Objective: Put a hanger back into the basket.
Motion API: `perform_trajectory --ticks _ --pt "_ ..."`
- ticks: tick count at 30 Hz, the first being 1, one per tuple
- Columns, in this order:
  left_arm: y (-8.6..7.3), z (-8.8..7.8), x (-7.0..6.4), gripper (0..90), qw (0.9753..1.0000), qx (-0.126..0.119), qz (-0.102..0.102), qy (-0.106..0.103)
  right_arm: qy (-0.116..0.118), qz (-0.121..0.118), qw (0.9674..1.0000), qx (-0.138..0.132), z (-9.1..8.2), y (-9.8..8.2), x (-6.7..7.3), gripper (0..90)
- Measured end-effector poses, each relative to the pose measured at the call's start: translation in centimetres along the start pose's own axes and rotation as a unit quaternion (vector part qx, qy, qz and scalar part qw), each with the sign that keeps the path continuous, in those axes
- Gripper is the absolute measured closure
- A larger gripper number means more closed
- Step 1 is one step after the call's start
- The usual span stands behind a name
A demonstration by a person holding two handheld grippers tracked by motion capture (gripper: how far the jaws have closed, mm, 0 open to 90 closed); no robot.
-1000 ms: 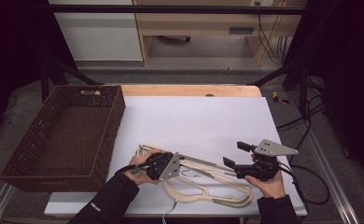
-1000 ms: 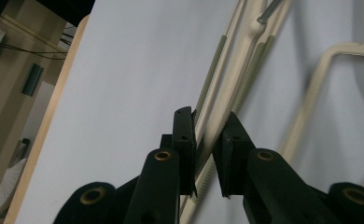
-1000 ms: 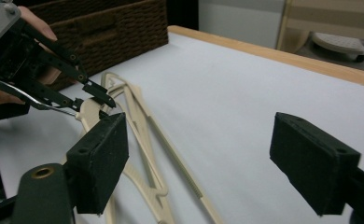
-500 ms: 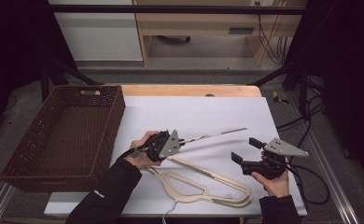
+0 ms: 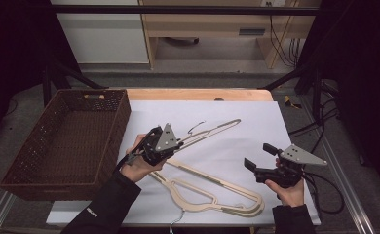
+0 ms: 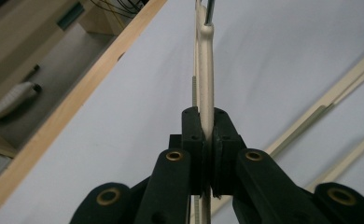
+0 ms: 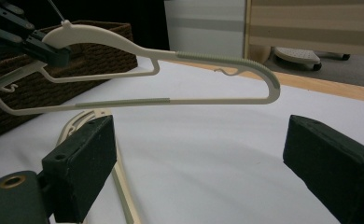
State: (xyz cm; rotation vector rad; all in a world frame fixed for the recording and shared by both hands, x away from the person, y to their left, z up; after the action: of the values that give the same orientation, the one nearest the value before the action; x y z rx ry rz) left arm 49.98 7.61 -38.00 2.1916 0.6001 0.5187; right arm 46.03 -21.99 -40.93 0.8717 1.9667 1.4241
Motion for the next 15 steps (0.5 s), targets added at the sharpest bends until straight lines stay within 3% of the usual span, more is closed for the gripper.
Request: perform_trajectory --ticks 4,9,12,13,15 --pt "0.2 -1.1 0.2 86.2 0.9988 -0.001 -0.046 -0.015 0.002 0.002 1.0 0.003 0.0 -0.1 0.1 8.6" --pt "0.5 -2.9 0.7 86.2 0.9978 -0.004 -0.066 -0.008 -0.005 0.005 0.9999 0.007 0.1 -0.2 0.2 6.5" --pt "0.8 -4.1 1.0 86.2 0.9968 -0.008 -0.078 -0.014 -0.01 0.005 0.9999 0.008 0.0 -0.2 0.2 5.4" --pt "1.0 -4.3 0.8 86.2 0.9947 -0.023 -0.098 -0.018 -0.012 0.004 0.9999 0.008 0.0 -0.2 0.1 5.3" --pt "1.1 -5.1 1.1 86.2 0.9938 -0.026 -0.106 -0.018 -0.015 0.005 0.9998 0.01 0.0 -0.2 0.1 4.8"
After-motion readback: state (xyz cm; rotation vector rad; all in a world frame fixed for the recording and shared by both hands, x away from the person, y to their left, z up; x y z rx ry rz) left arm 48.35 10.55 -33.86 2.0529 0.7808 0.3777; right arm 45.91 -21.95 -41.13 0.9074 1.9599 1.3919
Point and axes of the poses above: each handheld gripper's, and its own axes: z roughly forward along the jaws, y roughly out of its top, x roughly to its left, the point moved 6 cm from there along z, roughly forward along the jaws, and after that the axes turned 10 degrees about -z, right-handed, at the moved point
